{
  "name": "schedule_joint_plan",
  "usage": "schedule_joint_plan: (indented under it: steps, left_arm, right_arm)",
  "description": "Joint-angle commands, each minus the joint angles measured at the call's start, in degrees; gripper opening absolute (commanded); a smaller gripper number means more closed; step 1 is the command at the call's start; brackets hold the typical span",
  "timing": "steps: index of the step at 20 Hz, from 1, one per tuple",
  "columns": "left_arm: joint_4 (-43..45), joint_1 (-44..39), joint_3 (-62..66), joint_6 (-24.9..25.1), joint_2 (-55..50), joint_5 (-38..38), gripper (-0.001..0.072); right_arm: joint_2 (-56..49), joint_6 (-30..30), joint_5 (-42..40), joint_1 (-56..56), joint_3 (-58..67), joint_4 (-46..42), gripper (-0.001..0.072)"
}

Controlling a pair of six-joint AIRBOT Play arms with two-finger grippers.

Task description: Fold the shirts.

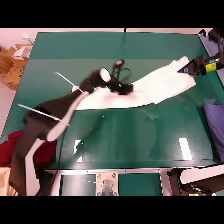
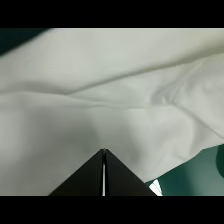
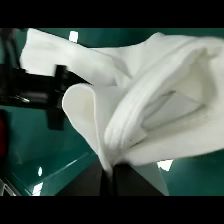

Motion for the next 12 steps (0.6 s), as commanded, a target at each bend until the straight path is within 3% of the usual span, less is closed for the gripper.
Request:
schedule_joint_plan:
  steps: [1,6,9,12]
  left_arm:
    - [-8.35,-4.81,1.31,0.02,-5.22,6.14,0.0022]
    - [-8.61,-3.21,3.21,1.62,-4.92,1.53,0.0022]
    - [-5.03,2.67,8.46,3.15,-1.79,-11.19,0.0022]
    - [6.82,10.40,11.13,2.89,4.35,-26.38,0.0022]
  right_arm:
    - [5.88,0.20,0.63,2.91,1.68,1.11,0.0015]
    - [6.12,0.28,0.68,3.19,1.62,0.55,0.0015]
    - [6.12,1.57,0.66,3.30,1.62,0.70,0.0015]
    - [6.12,3.96,0.57,4.48,1.62,0.74,0.0015]
